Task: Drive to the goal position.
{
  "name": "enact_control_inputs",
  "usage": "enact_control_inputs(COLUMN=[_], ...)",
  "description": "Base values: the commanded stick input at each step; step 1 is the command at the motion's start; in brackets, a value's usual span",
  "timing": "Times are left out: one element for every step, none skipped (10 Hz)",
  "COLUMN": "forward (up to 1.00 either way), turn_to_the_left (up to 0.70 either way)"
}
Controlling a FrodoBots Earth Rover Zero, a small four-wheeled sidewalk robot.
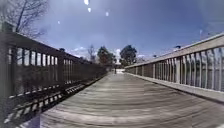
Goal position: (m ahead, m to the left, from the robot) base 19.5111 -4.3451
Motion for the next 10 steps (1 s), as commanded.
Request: enact_control_inputs(forward=[0.7, 0.7, 0.7, 0.7, 0.7, 0.7, 0.7, 0.7, 0.7, 0.7], turn_to_the_left=[0.0, 0.0, 0.0, 0.0, 0.0, 0.0, 0.0, 0.0, 0.0, 0.0])
